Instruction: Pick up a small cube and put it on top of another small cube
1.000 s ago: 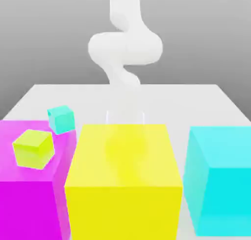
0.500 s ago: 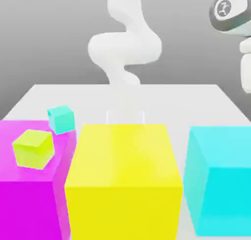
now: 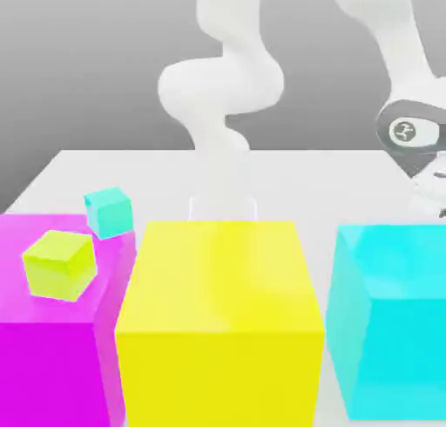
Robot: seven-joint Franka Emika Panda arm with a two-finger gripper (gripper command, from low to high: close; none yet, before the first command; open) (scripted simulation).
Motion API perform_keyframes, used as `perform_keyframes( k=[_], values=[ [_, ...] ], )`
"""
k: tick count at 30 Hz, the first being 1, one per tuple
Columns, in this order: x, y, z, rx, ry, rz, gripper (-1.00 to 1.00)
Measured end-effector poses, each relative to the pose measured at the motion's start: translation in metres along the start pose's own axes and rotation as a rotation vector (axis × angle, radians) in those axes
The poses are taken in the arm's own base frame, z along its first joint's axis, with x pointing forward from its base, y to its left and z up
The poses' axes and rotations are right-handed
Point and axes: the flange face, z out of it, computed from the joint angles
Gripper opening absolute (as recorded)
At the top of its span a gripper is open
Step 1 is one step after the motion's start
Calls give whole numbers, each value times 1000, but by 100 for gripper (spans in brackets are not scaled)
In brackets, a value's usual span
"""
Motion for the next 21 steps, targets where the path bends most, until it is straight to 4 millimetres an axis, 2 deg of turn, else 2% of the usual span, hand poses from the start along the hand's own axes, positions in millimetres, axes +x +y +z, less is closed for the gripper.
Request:
perform_keyframes(
  k=[7, 10, 15, 16, 21],
  values=[
    [51, 49, 9, -50, 40, 461, 0],
    [56, 54, 27, -52, 42, 518, 0],
    [57, 58, 70, -55, 43, 524, 0],
    [57, 60, 75, -55, 44, 523, -100],
    [57, 59, 75, -52, 43, 523, -100]
  ],
)
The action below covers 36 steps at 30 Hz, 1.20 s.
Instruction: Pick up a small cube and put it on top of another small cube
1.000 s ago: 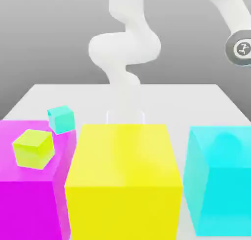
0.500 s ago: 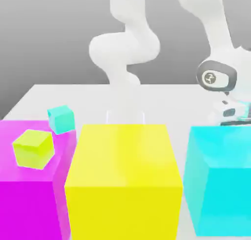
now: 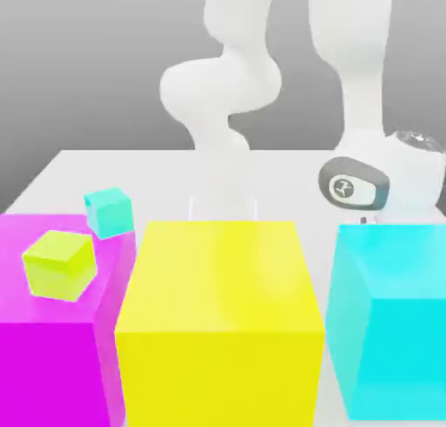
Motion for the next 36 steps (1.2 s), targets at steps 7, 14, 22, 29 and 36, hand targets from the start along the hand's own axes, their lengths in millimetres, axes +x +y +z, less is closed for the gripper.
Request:
perform_keyframes(
  k=[7, 14, 22, 29, 36],
  values=[
    [-1, -2, -40, 2, -2, 2, -100],
    [-72, 4, -97, 73, 41, -416, -100],
    [-129, -6, -158, 178, 172, -964, -100],
    [-24, -83, -209, 142, 254, -960, -100],
    [182, -114, -257, 46, 216, -600, -100]
  ],
)
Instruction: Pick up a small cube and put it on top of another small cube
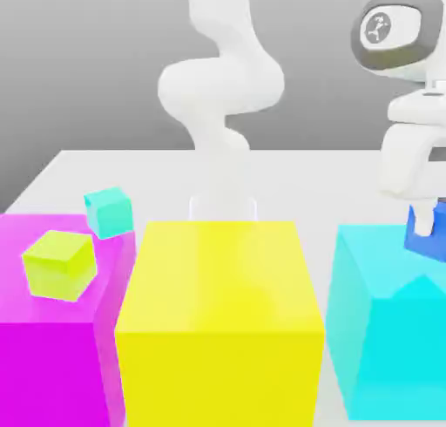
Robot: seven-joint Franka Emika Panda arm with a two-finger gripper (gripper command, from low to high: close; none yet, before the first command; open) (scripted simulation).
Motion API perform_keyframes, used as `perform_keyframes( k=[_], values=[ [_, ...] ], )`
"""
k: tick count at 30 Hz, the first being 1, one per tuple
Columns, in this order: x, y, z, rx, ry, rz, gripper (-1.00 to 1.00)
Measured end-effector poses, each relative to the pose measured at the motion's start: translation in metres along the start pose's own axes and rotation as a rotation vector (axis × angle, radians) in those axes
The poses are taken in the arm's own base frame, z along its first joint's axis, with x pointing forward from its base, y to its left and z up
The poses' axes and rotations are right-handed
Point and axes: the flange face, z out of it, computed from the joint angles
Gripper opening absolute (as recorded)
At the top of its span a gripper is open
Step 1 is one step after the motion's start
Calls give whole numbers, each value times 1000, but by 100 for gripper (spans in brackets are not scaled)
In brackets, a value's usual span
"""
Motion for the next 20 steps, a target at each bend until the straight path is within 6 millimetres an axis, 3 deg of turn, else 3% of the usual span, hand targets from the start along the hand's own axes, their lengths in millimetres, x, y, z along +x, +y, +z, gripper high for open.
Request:
perform_keyframes(
  k=[4, 8, 13, 14, 16, 17, 20],
  values=[
    [73, 75, -5, -35, -49, 172, -100],
    [125, 160, -14, -52, -100, 333, -100],
    [167, 278, -26, -54, -180, 588, -100],
    [172, 301, -17, -55, -198, 648, -100],
    [170, 320, 10, -56, -211, 696, -100],
    [169, 323, 19, -56, -213, 705, 100],
    [169, 323, 19, -56, -213, 705, 100]
  ],
)
